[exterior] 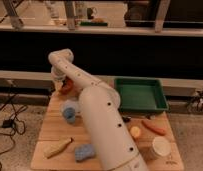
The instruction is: Wipe red bowl with eraser
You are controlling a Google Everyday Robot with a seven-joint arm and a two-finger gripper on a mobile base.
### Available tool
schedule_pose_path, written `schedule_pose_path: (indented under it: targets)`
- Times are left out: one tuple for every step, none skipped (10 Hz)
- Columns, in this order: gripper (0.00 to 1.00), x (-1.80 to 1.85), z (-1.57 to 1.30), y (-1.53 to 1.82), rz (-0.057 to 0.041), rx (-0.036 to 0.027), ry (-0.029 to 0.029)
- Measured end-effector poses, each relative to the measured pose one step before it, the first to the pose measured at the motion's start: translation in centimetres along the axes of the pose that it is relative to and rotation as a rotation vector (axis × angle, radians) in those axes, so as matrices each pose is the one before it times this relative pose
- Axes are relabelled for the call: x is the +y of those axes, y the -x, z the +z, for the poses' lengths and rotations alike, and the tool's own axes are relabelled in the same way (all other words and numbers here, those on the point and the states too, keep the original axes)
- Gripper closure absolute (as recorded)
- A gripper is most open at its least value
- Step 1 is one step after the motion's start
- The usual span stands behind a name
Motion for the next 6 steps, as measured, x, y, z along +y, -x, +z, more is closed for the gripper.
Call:
schedule_pose_path:
  targets:
    - [1.0,0.881,-0.365,1.111,-0.00749,-0.00984,0.00017]
    - [1.0,0.398,-0.769,0.251,-0.00289,-0.0025,-0.00107]
    - [1.0,0.103,-0.671,-0.989,0.00323,0.01439,-0.00384]
    - [1.0,-0.06,-0.434,-0.455,0.00147,0.00958,-0.0007]
    - [1.0,-0.029,-0.503,-0.597,0.00261,0.01289,0.00058]
    - [1.0,-0.201,-0.62,-0.796,0.00629,0.01463,-0.00066]
